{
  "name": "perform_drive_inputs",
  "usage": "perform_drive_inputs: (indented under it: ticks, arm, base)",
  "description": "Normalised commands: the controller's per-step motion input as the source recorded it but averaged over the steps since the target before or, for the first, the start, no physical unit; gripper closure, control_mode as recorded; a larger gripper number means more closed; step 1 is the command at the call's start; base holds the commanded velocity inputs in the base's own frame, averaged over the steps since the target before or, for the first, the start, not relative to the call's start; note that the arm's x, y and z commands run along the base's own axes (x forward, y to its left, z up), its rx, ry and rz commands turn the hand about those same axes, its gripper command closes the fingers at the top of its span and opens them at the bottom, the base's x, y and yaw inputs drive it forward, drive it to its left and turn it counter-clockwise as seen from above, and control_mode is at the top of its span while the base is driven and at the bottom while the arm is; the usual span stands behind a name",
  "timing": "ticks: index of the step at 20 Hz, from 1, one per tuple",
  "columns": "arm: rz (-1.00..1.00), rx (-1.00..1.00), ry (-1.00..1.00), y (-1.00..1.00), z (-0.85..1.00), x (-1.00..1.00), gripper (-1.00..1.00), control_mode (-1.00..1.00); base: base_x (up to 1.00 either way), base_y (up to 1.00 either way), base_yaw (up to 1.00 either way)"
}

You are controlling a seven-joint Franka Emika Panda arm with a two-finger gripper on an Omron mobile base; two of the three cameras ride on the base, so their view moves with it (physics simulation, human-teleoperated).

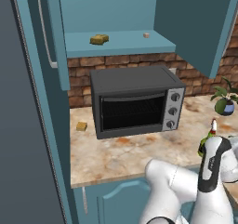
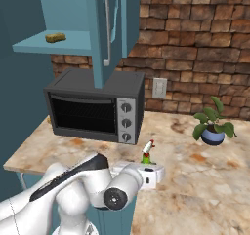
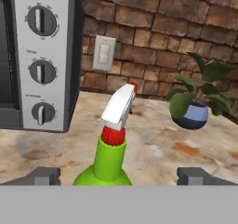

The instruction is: Pick the sponge and spray from the cabinet and place them on the counter.

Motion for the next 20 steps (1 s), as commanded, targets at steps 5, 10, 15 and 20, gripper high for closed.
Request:
perform_drive_inputs:
  ticks: [5,10,15,20]
  arm:
    - [0.00,-0.09,-0.15,0.50,0.00,-0.69,-1.00,-1.00]
    - [0.01,-0.11,-0.07,0.81,0.12,-0.34,-1.00,-1.00]
    - [0.15,-0.05,0.00,0.61,0.59,0.00,-1.00,-1.00]
    - [0.19,0.00,0.00,0.47,0.81,0.00,-1.00,-1.00]
  base:
    - [0.00,0.00,0.00]
    - [0.00,0.00,0.00]
    - [0.00,0.00,0.00]
    - [0.00,0.00,0.00]
